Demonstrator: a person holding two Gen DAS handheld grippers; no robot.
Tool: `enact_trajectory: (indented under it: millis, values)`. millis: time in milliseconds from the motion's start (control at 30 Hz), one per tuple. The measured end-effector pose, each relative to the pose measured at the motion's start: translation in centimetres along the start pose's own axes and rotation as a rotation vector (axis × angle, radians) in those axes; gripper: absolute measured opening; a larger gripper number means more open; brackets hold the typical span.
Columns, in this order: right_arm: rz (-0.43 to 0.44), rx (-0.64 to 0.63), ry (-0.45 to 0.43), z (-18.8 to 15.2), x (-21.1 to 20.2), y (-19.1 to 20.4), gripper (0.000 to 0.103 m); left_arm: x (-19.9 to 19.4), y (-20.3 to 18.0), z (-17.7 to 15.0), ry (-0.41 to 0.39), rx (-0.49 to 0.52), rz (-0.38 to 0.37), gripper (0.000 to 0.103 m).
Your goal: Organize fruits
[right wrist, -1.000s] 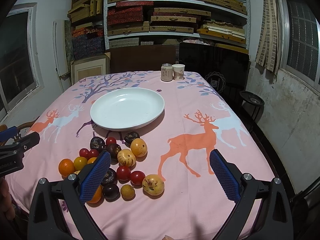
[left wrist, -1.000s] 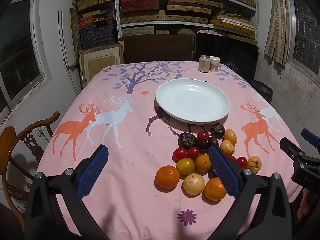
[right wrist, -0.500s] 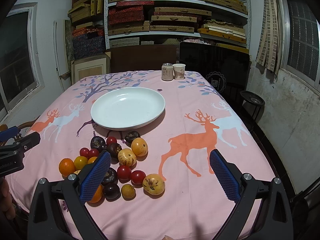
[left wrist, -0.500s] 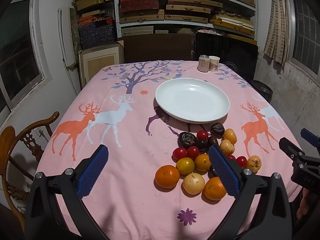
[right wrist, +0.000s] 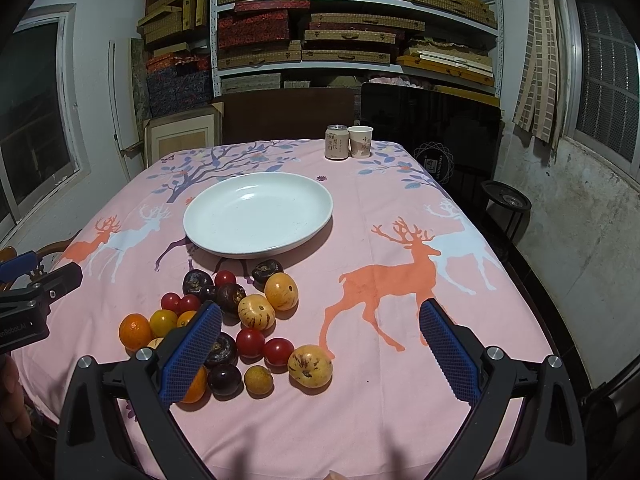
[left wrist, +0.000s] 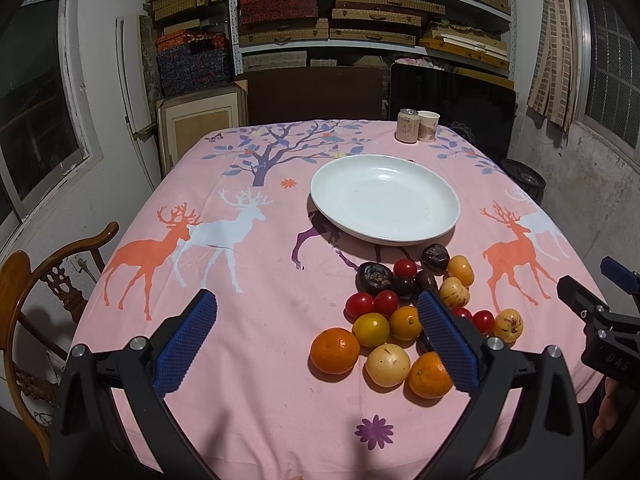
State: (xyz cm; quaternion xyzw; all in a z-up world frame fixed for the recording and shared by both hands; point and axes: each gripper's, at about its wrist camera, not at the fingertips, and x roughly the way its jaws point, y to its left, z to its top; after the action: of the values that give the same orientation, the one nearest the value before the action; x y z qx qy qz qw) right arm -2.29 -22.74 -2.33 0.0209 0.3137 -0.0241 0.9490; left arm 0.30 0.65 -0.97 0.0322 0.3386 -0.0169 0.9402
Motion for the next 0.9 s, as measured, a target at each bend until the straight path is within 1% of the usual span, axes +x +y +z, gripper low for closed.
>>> enact_trajectory:
  millis: [900]
  values:
    - [0.005, -0.001, 0.008, -0.37, 0.16, 0.23, 0.099, 0.08, -0.08, -0.80, 0.010, 0.004, 0.000, 0.099]
